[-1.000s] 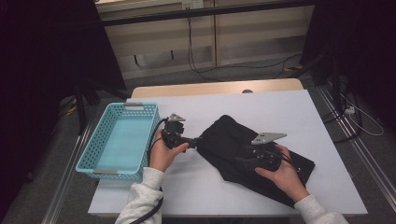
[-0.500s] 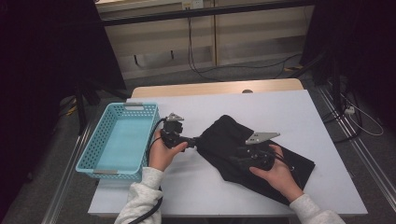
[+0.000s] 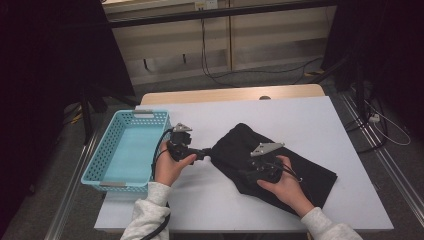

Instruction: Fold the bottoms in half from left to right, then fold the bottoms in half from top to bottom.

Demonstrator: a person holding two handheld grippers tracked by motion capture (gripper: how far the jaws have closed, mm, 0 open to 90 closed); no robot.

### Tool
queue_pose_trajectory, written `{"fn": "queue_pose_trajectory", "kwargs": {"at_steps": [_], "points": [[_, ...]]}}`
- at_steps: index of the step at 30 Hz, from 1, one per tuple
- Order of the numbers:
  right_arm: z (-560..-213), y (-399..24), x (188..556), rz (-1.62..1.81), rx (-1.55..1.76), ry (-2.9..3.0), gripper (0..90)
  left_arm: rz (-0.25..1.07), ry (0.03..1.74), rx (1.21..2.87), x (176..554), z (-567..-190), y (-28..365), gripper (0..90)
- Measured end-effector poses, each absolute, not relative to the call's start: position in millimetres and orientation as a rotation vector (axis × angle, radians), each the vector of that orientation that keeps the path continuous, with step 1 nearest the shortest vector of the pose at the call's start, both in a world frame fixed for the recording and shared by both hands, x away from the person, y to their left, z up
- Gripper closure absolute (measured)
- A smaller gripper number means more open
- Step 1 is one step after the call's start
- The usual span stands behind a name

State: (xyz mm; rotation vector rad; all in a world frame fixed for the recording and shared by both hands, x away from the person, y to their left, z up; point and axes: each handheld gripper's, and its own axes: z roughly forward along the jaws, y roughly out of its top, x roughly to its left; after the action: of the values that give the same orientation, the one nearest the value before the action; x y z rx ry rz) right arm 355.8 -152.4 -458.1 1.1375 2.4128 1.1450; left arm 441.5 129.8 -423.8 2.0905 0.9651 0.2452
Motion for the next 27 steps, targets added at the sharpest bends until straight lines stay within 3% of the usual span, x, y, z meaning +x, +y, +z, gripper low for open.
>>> {"fn": "queue_pose_trajectory", "kwargs": {"at_steps": [10, 18, 20, 27], "points": [[-460.5, -151.7, 359.2, 1.130, 1.120, 2.418, 55.3, 0.250, 0.959, 2.096, 440.0, -424.7, 130.4, 8.7], [-462.2, -152.2, 358.9, 1.139, 1.098, 2.425, 74.9, 0.267, 0.974, 2.088, 440.6, -425.3, 132.8, 8.7], [-464.2, -154.5, 360.3, 1.172, 1.112, 2.429, 84.4, 0.259, 0.974, 2.091, 440.2, -424.9, 132.2, 8.7], [-463.2, -157.8, 361.5, 1.199, 1.123, 2.437, 88.0, 0.277, 0.975, 2.090, 438.9, -423.2, 132.9, 8.8]]}}
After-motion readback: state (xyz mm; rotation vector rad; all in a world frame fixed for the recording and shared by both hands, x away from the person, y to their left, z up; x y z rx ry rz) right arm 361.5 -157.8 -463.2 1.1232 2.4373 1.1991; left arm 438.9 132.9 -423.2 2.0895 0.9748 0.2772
